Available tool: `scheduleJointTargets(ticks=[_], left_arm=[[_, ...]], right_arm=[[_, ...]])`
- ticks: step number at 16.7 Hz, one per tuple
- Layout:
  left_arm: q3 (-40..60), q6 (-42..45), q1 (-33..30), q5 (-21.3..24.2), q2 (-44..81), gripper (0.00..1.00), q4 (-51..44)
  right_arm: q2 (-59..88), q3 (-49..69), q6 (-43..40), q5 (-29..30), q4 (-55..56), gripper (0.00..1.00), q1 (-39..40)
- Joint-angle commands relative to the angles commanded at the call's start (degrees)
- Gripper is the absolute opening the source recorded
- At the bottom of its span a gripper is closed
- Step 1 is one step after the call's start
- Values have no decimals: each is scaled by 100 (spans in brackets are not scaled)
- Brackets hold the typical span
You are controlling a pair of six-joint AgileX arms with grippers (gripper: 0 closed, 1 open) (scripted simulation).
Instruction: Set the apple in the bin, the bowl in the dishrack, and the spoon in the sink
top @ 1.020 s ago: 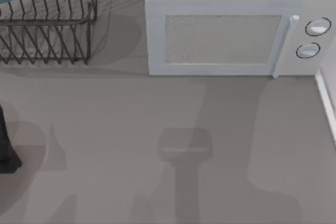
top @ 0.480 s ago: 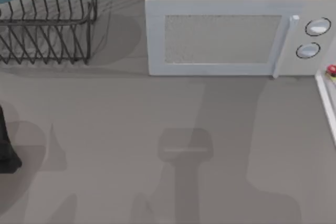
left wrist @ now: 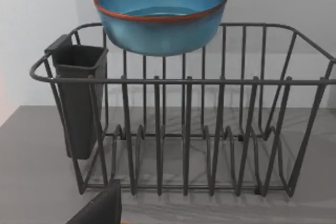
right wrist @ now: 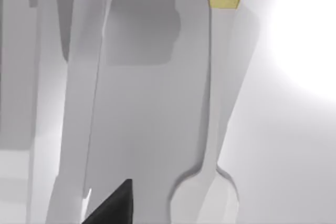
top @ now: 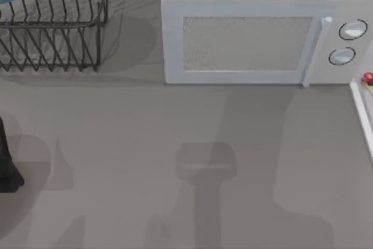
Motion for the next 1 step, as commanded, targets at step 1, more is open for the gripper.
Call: scheduleJointTargets(ticks=[1], left_arm=[[0, 0, 0, 0, 0, 100, 0]], right_arm=[[0, 0, 0, 0, 0, 100, 0]])
